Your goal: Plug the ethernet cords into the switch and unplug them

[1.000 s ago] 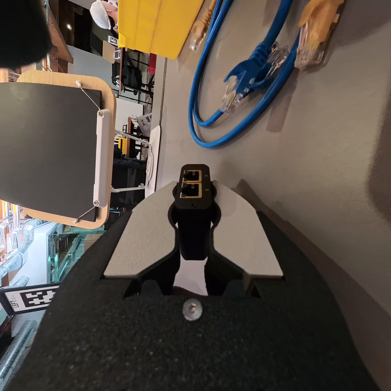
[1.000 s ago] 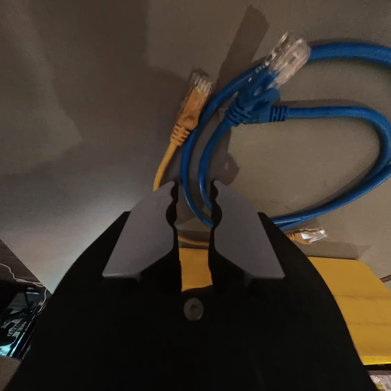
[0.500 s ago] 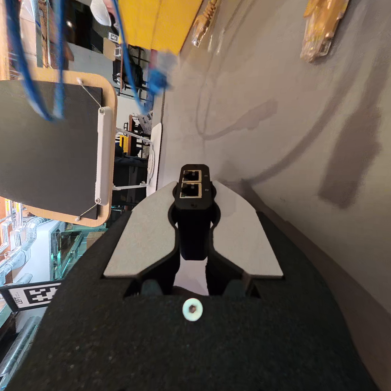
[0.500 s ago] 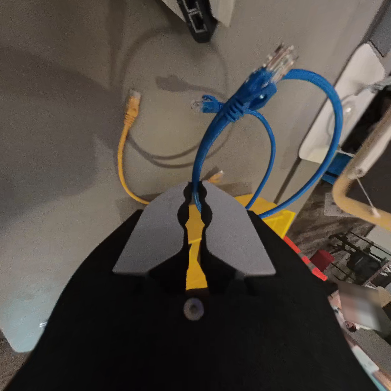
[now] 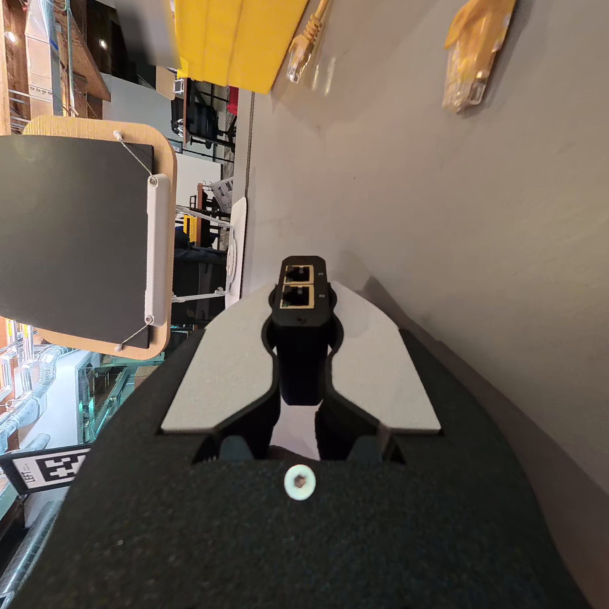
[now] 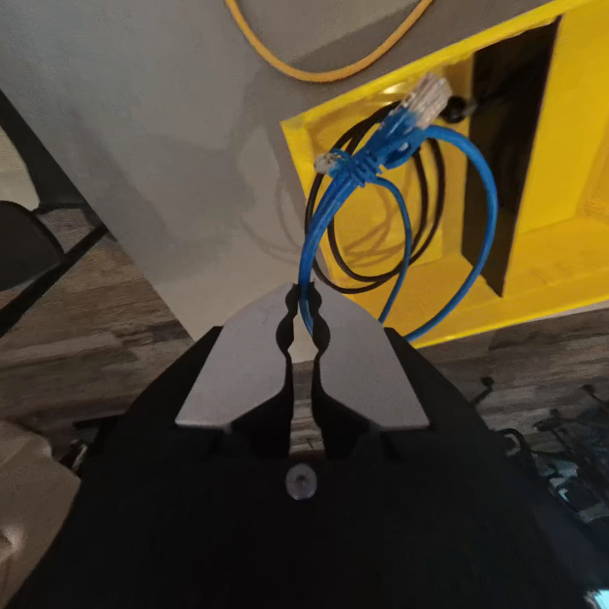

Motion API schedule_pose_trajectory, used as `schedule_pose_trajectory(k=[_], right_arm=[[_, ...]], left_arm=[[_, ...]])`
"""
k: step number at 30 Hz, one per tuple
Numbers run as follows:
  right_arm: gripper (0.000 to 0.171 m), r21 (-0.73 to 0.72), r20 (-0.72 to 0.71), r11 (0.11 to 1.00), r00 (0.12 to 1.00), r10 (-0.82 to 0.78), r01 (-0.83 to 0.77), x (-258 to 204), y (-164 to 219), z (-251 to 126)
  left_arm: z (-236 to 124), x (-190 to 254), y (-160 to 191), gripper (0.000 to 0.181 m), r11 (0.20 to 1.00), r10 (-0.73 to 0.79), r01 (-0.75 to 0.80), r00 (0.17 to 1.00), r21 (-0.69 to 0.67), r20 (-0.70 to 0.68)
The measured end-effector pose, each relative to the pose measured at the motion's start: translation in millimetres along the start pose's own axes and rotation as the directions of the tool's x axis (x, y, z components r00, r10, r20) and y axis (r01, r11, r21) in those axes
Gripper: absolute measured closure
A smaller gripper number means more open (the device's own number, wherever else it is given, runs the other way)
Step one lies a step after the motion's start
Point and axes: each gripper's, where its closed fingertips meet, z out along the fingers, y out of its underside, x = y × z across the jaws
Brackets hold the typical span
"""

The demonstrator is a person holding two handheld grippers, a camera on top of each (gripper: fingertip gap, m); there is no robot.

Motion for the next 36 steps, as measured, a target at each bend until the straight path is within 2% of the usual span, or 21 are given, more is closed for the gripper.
schedule_pose_trajectory(k=[1, 7, 9, 11, 13, 16, 18, 19, 21, 23, 26, 30, 34, 35, 36], right_arm=[[0.165, -0.024, 0.076, 1.000, 0.997, 0.004, -0.002, -2, -1, 13], [0.165, -0.101, 0.292, 0.994, 0.955, 0.059, -0.031, 25, -21, 58], [0.163, -0.160, 0.385, 0.985, 0.915, 0.119, -0.060, 19, -19, 72], [0.159, -0.211, 0.415, 0.973, 0.894, 0.171, -0.088, 14, -14, 84], [0.155, -0.148, 0.366, 0.981, 0.915, 0.170, -0.123, 21, -16, 80], [0.148, 0.012, 0.121, 0.980, 0.973, 0.197, -0.200, 45, -22, 52], [0.146, 0.145, -0.077, 0.973, 0.978, 0.191, -0.179, 51, -33, 26], [0.145, 0.225, -0.131, 0.963, 0.975, 0.181, -0.149, 44, -45, 14], [0.144, 0.382, -0.139, 0.921, 0.980, 0.145, -0.082, 13, -79, 2], [0.143, 0.512, -0.110, 0.858, 0.989, 0.101, -0.031, -23, -118, 5], [0.145, 0.645, 0.025, 0.758, 0.994, 0.105, -0.096, -62, -173, 30], [0.145, 0.629, 0.056, 0.753, 0.977, 0.208, -0.196, -64, -205, 72], [0.149, 0.596, 0.108, 0.751, 0.955, 0.277, -0.285, -62, -211, 96], [0.153, 0.568, 0.059, 0.772, 0.950, 0.307, -0.285, -56, -206, 105], [0.164, 0.568, 0.018, 0.776, 0.947, 0.321, -0.273, -52, -204, 108]], left_arm=[[0, 0, -1, 0.156, 1.000, 0.002, -0.002, 1.000, 0.001, 0.000], [-3, -4, -2, 0.156, 1.000, 0.000, 0.000, 1.000, 0.006, 0.014], [-3, -5, -2, 0.156, 1.000, -0.004, 0.004, 1.000, 0.006, 0.015], [-3, -4, 0, 0.156, 1.000, 0.003, -0.003, 1.000, -0.001, 0.016], [-3, -4, 1, 0.156, 1.000, 0.005, -0.005, 1.000, -0.001, 0.015], [-3, -4, 0, 0.156, 1.000, 0.003, -0.003, 1.000, 0.001, 0.011], [-3, -3, 0, 0.156, 1.000, 0.007, -0.007, 1.000, -0.002, 0.009], [-3, -3, 0, 0.156, 1.000, 0.007, -0.007, 1.000, -0.003, 0.008], [-3, -3, 1, 0.156, 1.000, 0.003, -0.003, 1.000, -0.005, 0.006], [-3, -4, 1, 0.156, 1.000, 0.003, -0.003, 1.000, -0.005, 0.007], [-2, -4, 2, 0.156, 1.000, 0.002, -0.002, 1.000, -0.006, 0.005], [-4, -5, 0, 0.156, 1.000, 0.004, -0.004, 1.000, -0.002, 0.010], [-5, -7, 1, 0.156, 1.000, 0.001, -0.001, 1.000, -0.003, 0.017], [-5, -7, 1, 0.156, 1.000, 0.003, -0.003, 1.000, -0.004, 0.018], [-5, -7, 1, 0.156, 1.000, 0.004, -0.004, 1.000, -0.005, 0.018]])
